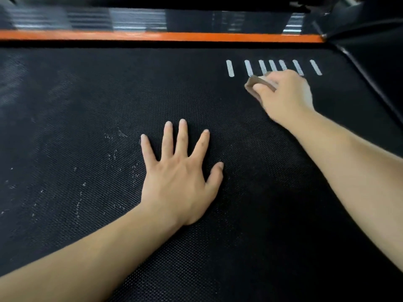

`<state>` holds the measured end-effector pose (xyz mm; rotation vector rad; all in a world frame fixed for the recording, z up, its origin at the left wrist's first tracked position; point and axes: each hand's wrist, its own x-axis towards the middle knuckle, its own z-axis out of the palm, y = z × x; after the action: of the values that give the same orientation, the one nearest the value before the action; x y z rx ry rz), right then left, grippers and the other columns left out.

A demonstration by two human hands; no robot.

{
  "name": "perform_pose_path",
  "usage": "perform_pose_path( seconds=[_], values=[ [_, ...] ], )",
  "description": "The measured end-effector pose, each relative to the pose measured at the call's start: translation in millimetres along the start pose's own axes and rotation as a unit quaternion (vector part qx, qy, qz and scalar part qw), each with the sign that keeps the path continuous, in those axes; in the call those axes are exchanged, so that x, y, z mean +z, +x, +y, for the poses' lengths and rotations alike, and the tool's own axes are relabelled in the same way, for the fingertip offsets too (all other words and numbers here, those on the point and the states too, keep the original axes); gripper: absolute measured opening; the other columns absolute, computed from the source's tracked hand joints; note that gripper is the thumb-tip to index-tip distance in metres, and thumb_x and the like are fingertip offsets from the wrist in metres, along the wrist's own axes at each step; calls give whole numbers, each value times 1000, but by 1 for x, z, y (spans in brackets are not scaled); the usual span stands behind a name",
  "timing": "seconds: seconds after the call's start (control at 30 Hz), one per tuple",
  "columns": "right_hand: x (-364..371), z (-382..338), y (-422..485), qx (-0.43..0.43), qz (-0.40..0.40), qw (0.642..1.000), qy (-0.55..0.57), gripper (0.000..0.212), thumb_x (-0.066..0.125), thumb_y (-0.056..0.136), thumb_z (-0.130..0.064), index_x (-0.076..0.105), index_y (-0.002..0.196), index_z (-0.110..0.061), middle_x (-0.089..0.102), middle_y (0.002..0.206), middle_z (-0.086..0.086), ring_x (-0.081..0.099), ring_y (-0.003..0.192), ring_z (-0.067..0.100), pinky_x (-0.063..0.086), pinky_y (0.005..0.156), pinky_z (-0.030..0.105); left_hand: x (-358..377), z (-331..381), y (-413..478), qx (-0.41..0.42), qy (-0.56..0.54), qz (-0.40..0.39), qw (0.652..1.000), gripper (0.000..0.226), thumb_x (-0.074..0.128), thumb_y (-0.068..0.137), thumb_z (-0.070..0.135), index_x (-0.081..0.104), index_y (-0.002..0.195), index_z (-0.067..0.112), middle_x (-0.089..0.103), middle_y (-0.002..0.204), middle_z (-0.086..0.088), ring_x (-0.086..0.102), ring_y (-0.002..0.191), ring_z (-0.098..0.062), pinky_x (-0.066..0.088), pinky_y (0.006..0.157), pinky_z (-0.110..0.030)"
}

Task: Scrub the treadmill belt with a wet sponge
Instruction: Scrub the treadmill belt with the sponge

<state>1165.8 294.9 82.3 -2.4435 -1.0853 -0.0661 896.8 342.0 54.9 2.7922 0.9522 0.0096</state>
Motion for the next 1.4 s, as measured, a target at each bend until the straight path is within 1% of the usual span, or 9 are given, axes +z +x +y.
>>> perform_pose_path(
  seconds=[0.23,0.33,0.47,0.63,0.8,0.97,1.13,1.3,1.4],
  values=[
    [-2,2,12,-51,-49,997,9,37,57,96,-42,53,60,-34,58,78,-7,61,82,21,45,71,35,-2,0,2,-11,-10,-2,1000,76,9,92,74,4,161,42,-8,172,-3,-19,157,-25,-11,122,-63],
    [7,4,39,-21,12,1000,-20,26,56,95,-40,60,74,-24,55,81,-3,57,86,26,37,71,33,-3,0,3,-18,-16,1,1000,76,9,91,74,3,160,44,-9,172,-1,-20,156,-23,-13,122,-61],
    [12,-2,18,-150,-67,986,14,19,59,97,-41,72,93,-28,59,93,3,54,88,24,41,76,36,-3,2,3,-18,-8,0,1000,76,7,91,74,-1,160,44,-13,172,-2,-23,155,-24,-13,121,-62],
    [7,10,79,11,20,999,-23,23,59,92,-43,71,91,-23,67,91,1,64,97,31,47,80,38,-2,1,2,-12,-8,3,1000,76,9,93,74,1,161,42,-12,172,-3,-23,155,-24,-13,121,-62],
    [22,-5,57,-113,-38,993,8,27,59,96,-42,75,98,-19,61,97,5,54,93,24,41,78,36,-2,1,3,-14,-9,6,1000,76,11,94,73,7,162,41,-6,172,-4,-18,157,-25,-10,122,-63],
    [14,1,96,35,23,999,9,25,58,93,-43,74,98,-24,70,97,-1,64,101,26,52,85,41,-2,1,3,-10,-19,9,1000,76,12,94,74,5,162,41,-9,172,-2,-21,156,-24,-13,122,-62],
    [22,-9,78,-77,-43,996,20,23,59,96,-41,68,83,-25,59,88,-3,53,88,19,36,74,31,-3,1,4,-11,-10,5,1000,76,11,94,74,6,162,41,-7,172,-3,-19,157,-25,-11,122,-63],
    [7,7,103,88,35,995,-1,28,58,96,-40,74,102,-17,71,102,5,64,100,27,53,87,43,-2,1,3,-7,-15,7,1000,76,13,94,73,9,162,40,-5,173,-4,-18,157,-25,-10,122,-63],
    [11,5,92,40,11,999,16,23,59,96,-37,74,95,-20,70,91,1,63,90,23,52,81,37,-2,1,4,-7,-11,2,1000,76,14,95,73,13,162,38,0,173,-5,-14,158,-27,-8,122,-64]
  ],
)
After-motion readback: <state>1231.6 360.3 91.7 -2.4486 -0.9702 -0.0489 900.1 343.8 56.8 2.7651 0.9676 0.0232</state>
